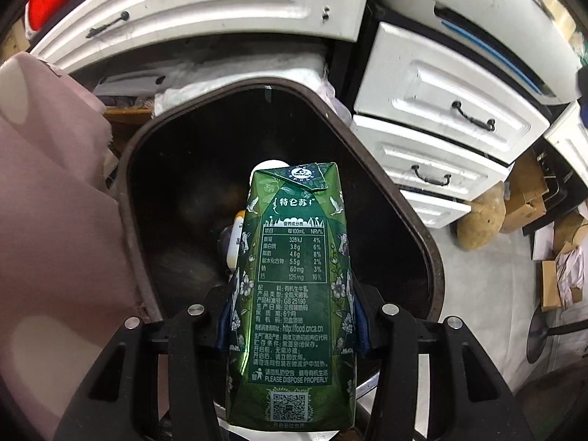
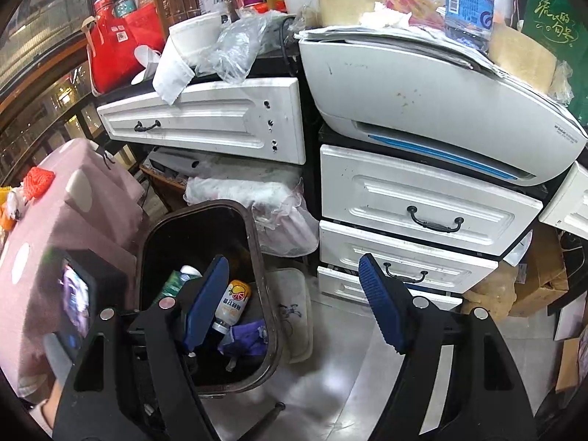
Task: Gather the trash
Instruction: 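Open the left tool over the bin to drop the green carton, then move both tools back toward the remaining trash on the table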
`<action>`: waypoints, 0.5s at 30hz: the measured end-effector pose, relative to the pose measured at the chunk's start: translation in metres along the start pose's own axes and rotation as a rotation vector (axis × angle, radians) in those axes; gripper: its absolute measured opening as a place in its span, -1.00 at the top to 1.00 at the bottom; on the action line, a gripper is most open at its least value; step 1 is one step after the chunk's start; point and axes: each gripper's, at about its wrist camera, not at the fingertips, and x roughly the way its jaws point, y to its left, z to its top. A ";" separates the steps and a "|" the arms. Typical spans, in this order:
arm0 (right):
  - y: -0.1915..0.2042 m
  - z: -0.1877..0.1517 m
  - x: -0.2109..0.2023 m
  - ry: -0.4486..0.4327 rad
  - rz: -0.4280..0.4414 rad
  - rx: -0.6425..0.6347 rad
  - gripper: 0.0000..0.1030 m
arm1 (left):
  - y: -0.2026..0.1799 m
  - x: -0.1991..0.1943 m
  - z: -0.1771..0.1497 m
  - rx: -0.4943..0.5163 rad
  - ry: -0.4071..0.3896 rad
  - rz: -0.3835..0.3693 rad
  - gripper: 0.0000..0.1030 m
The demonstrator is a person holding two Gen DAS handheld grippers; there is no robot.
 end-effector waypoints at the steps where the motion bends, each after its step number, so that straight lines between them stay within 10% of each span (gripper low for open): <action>1: -0.001 0.000 -0.001 -0.003 0.000 0.001 -0.42 | 0.000 0.002 0.000 -0.004 0.004 0.002 0.04; 5: 0.000 0.002 -0.005 -0.009 0.000 0.001 -0.42 | 0.000 -0.007 -0.001 -0.017 -0.022 -0.002 -0.59; 15: 0.001 0.015 -0.028 -0.087 0.009 0.003 -0.66 | -0.013 -0.065 -0.010 0.001 -0.121 -0.079 -0.74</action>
